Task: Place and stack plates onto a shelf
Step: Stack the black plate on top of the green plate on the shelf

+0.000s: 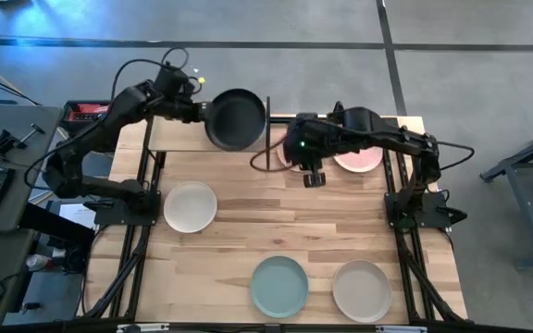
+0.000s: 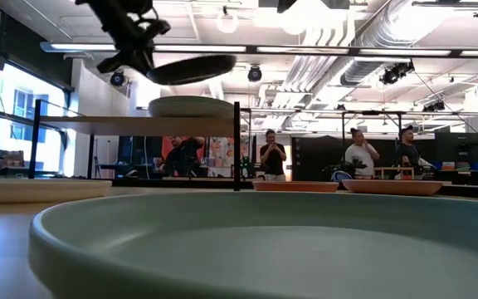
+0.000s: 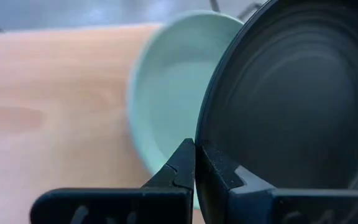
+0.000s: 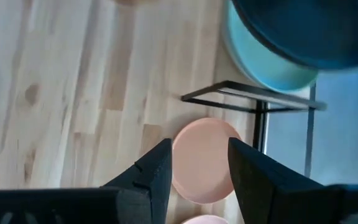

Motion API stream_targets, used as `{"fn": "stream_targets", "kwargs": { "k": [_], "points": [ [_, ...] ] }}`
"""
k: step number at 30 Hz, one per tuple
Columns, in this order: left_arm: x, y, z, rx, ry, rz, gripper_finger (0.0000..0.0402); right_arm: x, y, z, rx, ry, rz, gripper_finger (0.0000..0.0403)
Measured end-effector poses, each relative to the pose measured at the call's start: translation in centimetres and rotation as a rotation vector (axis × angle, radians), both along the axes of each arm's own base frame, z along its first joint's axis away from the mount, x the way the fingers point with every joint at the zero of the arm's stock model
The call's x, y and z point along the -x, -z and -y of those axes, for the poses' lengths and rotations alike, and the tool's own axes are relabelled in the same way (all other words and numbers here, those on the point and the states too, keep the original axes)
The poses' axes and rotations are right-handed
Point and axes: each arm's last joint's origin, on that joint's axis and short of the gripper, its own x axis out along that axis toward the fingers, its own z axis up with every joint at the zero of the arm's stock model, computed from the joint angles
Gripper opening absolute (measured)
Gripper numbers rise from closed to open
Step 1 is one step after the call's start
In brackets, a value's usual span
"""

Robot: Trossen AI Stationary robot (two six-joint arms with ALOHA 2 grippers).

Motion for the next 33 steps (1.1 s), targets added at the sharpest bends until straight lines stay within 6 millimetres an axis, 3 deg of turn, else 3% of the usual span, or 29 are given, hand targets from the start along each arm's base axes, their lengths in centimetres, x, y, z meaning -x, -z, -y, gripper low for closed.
{"fn": "stream_targets", "kwargs": {
  "k": [6,16,27,33],
  "points": [
    [0.9,1.3,-2.2,0.018,-0.017,-0.076,0.0000,0.1,0.0,2.2,-0.035,0.133,0.033,0.0131],
    [0.1,3.1,-4.0,0.030,0.030,-0.128,0.0000,0.5,0.0,4.4,-0.063,0.256,0.054,0.0131],
    [-0.5,4.0,-4.8,0.046,0.030,-0.140,0.0001,0.5,0.0,4.6,-0.049,0.237,0.044,0.0131],
    [-0.6,4.1,-4.9,0.045,0.023,-0.133,0.0022,0.5,0.0,4.6,-0.047,0.232,0.043,0.0131]
  ]
}}
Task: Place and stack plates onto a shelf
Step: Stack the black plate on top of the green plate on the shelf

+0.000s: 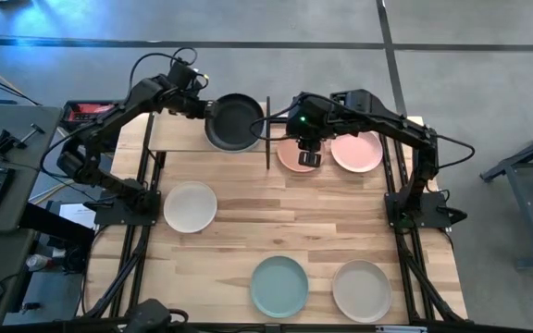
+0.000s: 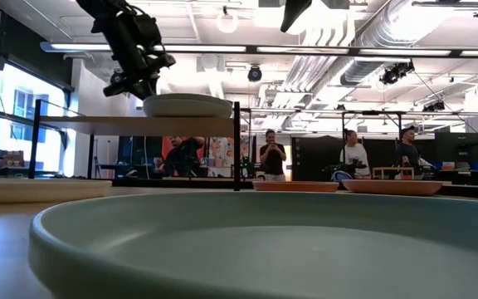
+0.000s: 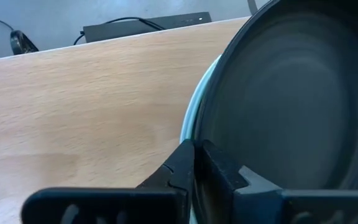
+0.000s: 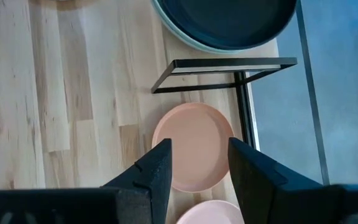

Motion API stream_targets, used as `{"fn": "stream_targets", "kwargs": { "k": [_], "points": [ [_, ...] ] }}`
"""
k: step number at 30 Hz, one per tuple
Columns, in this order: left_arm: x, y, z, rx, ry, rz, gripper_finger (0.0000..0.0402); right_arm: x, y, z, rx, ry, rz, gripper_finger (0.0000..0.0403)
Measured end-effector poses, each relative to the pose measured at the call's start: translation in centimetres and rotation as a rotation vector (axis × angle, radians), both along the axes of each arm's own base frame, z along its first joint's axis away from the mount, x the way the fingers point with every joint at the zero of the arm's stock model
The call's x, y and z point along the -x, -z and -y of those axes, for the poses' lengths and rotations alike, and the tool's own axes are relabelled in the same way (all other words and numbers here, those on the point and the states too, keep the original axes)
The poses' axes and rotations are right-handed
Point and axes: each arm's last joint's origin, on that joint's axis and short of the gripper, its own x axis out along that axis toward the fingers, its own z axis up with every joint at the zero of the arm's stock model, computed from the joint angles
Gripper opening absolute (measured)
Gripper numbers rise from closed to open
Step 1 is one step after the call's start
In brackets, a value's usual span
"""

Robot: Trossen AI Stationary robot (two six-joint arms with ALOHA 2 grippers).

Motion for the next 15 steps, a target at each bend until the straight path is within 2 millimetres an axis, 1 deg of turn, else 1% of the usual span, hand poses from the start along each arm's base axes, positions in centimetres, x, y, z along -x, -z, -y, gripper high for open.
{"fn": "stream_targets", "kwargs": {
  "k": [12,15],
  "points": [
    [-0.33,-0.28,-0.24,-0.008,0.011,0.066,0.0071,0.00,0.00,0.00,0.000,-0.001,-0.001,0.0131],
    [-0.27,-0.96,-0.42,-0.024,0.010,0.076,0.0080,0.00,0.00,0.00,0.004,-0.008,-0.004,0.0131]
  ]
}}
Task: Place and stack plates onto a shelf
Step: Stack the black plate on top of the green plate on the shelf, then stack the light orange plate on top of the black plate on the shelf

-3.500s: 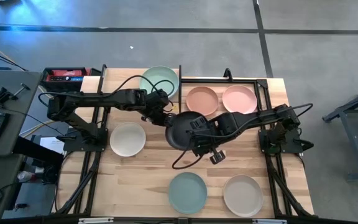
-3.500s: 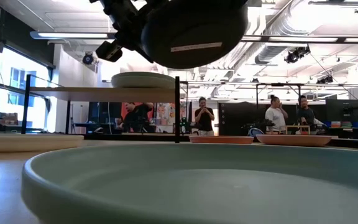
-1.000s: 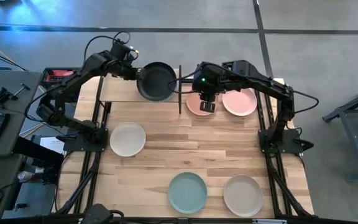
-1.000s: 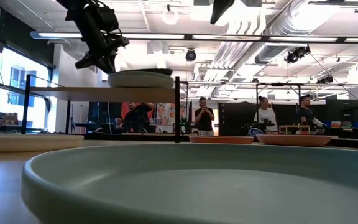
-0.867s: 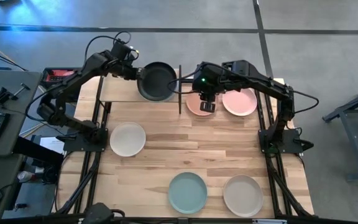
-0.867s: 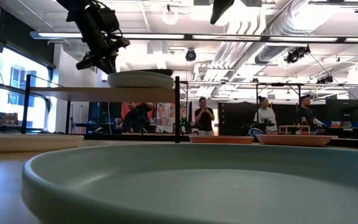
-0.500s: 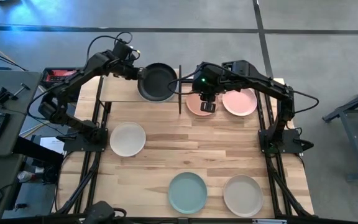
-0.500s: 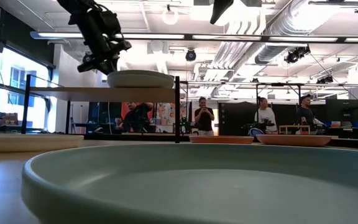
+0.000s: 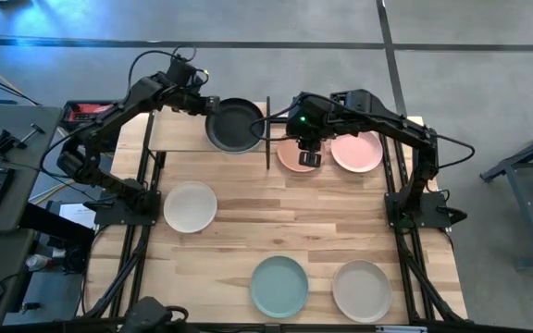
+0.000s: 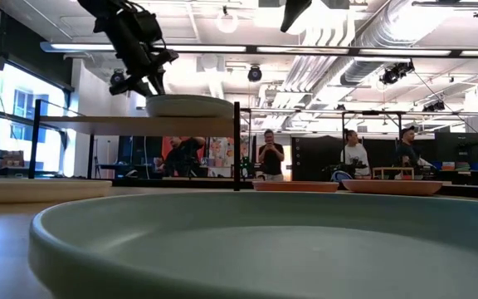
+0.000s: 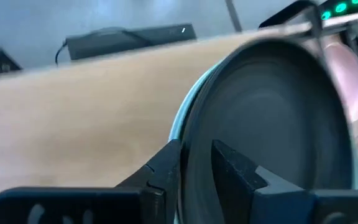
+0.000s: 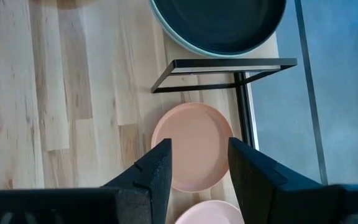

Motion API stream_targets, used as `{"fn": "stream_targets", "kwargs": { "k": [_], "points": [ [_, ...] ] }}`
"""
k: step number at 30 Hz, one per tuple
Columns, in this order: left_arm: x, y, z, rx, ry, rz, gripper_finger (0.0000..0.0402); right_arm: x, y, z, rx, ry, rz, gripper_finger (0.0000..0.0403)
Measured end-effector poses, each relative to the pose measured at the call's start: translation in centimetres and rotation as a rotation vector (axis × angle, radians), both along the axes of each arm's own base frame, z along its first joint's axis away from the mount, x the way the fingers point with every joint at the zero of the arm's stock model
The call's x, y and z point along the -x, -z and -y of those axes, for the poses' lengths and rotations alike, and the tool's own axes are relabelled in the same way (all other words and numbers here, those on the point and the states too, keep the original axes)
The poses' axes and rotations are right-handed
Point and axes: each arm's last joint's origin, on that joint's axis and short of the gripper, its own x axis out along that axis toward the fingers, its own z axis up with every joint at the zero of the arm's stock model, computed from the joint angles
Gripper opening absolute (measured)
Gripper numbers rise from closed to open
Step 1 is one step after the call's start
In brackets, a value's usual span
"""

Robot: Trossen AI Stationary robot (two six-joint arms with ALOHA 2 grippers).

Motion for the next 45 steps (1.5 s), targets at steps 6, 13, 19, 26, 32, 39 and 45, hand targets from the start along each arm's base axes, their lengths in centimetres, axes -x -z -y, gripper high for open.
{"fn": "stream_targets", "kwargs": {
  "k": [6,13,19,26,32,39,45],
  "points": [
    [0.2,-2.7,-0.5,-0.074,0.001,0.038,0.0090,0.0,0.0,0.0,0.000,0.001,-0.001,0.0131],
    [0.3,-5.4,-0.5,-0.144,0.027,0.076,0.0090,0.4,0.2,0.2,-0.042,0.074,-0.015,0.0131],
    [-0.5,-7.5,1.0,-0.151,0.243,0.207,0.0090,0.6,1.4,0.9,-0.175,0.204,-0.042,0.0131],
    [-1.9,-9.3,5.3,-0.209,0.487,0.272,0.0090,0.0,6.1,1.4,-0.273,0.320,-0.191,0.0131],
    [-3.0,-10.1,8.8,-0.226,0.630,0.294,0.0090,-0.3,10.2,1.4,-0.319,0.455,-0.275,0.0127],
    [-4.3,-10.2,11.5,-0.222,0.756,0.305,0.0090,0.8,15.5,2.1,-0.347,0.624,-0.343,0.0114],
    [-5.0,-10.2,12.7,-0.233,0.818,0.304,0.0090,3.4,19.6,2.9,-0.339,0.765,-0.397,0.0113]
  ]
}}
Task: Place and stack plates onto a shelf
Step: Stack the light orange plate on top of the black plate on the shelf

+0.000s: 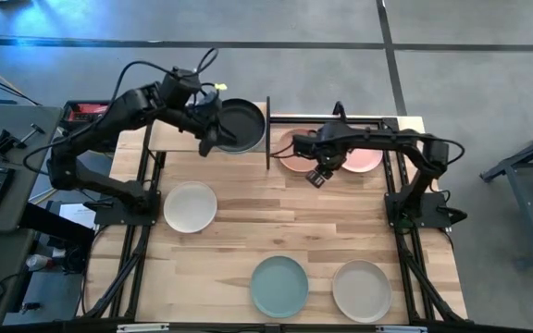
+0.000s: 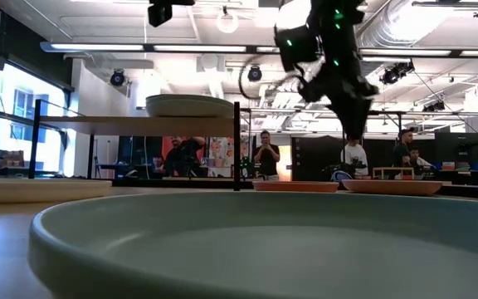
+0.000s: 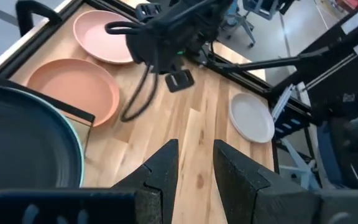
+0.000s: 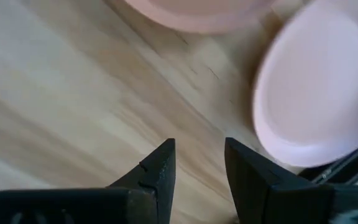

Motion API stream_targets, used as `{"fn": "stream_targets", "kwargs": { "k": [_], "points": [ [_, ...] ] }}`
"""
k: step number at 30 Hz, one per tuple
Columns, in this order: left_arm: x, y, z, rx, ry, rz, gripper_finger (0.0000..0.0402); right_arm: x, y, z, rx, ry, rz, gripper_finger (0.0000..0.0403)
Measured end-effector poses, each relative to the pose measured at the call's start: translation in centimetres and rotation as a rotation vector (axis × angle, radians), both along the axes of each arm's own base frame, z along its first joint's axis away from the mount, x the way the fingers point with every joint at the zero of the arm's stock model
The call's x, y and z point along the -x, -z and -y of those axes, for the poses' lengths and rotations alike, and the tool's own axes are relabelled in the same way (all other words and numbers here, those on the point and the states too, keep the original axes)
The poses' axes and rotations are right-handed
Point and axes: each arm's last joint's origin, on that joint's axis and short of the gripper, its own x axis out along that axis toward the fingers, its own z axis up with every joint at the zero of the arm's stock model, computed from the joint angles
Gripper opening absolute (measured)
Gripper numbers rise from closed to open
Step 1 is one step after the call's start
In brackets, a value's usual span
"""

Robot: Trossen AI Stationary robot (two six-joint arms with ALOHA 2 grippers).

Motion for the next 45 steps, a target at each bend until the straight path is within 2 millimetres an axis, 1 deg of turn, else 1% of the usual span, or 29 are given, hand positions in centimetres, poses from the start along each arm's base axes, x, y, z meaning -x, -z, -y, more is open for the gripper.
{"fn": "stream_targets", "kwargs": {
  "k": [4,7,10,14,19,27,32,35,41,42,45],
  "points": [
    [-0.2,0.1,0.3,-0.031,-0.039,-0.019,0.0090,1.5,1.4,0.3,0.031,0.027,-0.052,0.0113],
    [-0.2,0.1,0.2,-0.049,-0.086,-0.032,0.0090,2.1,2.5,0.6,0.061,0.011,-0.086,0.0113],
    [-0.2,0.0,0.1,-0.039,-0.118,-0.029,0.0090,2.5,3.9,1.0,0.053,-0.002,-0.079,0.0113],
    [-0.3,0.1,0.2,-0.042,-0.147,-0.038,0.0090,3.5,5.5,1.9,0.091,0.001,-0.098,0.0113],
    [-0.3,0.0,0.2,-0.014,-0.167,-0.039,0.0090,4.8,7.2,3.1,0.085,0.009,-0.100,0.0113],
    [-0.3,0.1,0.0,-0.016,-0.242,-0.048,0.0090,6.2,9.1,4.3,0.056,0.018,-0.081,0.0113],
    [-0.3,0.1,-0.1,-0.037,-0.275,-0.056,0.0090,6.8,9.5,4.6,0.041,0.033,-0.082,0.0110],
    [-0.3,0.1,-0.1,-0.038,-0.275,-0.056,0.0090,6.9,9.5,4.8,0.030,0.037,-0.070,0.0091],
    [-0.3,0.1,-0.1,-0.039,-0.276,-0.056,0.0090,6.9,9.6,5.2,0.019,0.041,-0.041,0.0013],
    [-0.3,0.1,-0.1,-0.039,-0.276,-0.056,0.0090,6.9,9.5,5.3,0.020,0.043,-0.041,0.0008],
    [-0.3,0.1,-0.1,-0.039,-0.276,-0.057,0.0090,6.9,9.5,5.3,0.023,0.055,-0.040,0.0008]
  ]
}}
